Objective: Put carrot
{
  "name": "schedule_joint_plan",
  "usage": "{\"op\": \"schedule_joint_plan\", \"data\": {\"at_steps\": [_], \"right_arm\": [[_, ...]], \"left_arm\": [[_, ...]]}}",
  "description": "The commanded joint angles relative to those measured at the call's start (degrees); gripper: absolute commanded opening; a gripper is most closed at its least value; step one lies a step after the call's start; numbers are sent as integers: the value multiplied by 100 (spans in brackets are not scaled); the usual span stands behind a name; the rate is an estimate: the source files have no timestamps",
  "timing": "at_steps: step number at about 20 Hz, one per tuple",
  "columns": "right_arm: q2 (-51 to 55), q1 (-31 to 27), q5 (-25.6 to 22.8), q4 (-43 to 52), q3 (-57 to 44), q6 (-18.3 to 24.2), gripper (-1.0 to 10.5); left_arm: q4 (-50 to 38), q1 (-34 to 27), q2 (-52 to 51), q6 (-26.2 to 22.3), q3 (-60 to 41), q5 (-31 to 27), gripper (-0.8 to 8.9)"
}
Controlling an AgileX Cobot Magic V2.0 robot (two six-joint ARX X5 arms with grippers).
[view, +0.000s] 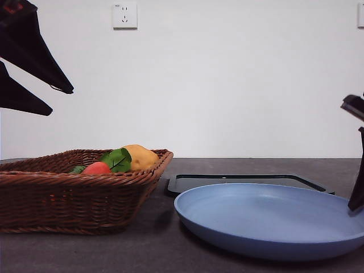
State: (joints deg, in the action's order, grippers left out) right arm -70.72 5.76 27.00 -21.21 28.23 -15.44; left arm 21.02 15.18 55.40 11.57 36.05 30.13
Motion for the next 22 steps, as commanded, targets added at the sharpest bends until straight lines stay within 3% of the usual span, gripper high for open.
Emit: {"op": "schedule_joint_plan", "data": {"at_steps": [1, 6, 12, 16, 22], "right_arm": [[-179, 11, 4, 52, 61, 11, 127], [-203, 11, 157, 63, 61, 9, 6], [0, -2, 140, 42, 61, -17, 3], [579, -2, 138, -269, 61, -57, 3], [1357, -7, 114, -487, 61, -63, 3]], "left_arm": [[-37, 28, 44, -70, 72, -4, 260], [-39, 28, 44, -72, 72, 0, 260], [-146, 57, 44, -68, 72, -17, 325], [-297, 448, 214, -79, 223, -903, 324], [234, 1021, 1711, -280, 1342, -1834, 322]]}}
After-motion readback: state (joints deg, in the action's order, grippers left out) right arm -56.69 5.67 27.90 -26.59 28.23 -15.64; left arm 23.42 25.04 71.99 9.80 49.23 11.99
